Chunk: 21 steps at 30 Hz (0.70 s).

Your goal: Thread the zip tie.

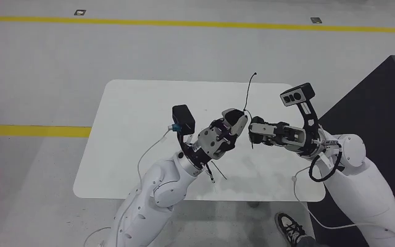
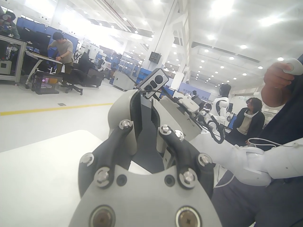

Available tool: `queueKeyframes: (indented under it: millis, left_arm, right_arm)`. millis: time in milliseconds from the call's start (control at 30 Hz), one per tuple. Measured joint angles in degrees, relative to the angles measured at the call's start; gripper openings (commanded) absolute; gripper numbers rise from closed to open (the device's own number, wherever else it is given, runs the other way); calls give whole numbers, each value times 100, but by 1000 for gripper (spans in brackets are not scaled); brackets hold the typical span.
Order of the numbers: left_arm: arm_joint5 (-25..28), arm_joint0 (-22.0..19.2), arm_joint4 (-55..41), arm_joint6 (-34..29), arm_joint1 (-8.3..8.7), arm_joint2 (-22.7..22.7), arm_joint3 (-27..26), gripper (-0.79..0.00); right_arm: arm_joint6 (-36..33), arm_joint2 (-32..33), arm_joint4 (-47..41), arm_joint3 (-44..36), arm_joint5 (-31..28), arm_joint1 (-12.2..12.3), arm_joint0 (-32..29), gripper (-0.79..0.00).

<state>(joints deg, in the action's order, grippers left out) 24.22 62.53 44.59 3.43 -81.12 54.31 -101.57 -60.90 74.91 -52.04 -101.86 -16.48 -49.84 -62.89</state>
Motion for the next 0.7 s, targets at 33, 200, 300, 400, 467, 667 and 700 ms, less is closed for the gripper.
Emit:
queueKeyframes:
  millis: [33, 200, 300, 400, 467, 667, 700]
  left_arm:
    - [0, -11, -12, -8, -4, 4, -6, -696]
    - [9, -68, -20, -12, -28, -22, -35, -702]
    - [-23, -102, 10, -20, -39, -18, -15, -702]
    - [-65, -125, 17, -18, -52, -7, 31, -702]
    - [-83, -121, 22, -8, -59, -5, 43, -696]
    - [-131, -101, 20, -13, -73, 27, 85, -686]
    - [-131, -96, 17, -18, -74, 30, 89, -699]
  right_arm:
    - [0, 0, 0, 0, 0, 0, 0, -785]
    - [0, 0, 0, 0, 0, 0, 0, -785]
    - [0, 0, 0, 0, 0, 0, 0, -785]
    - [0, 0, 0, 0, 0, 0, 0, -785]
    - [0, 0, 0, 0, 0, 0, 0, -785]
    - [0, 0, 0, 0, 0, 0, 0, -785]
    - [0, 0, 0, 0, 0, 0, 0, -785]
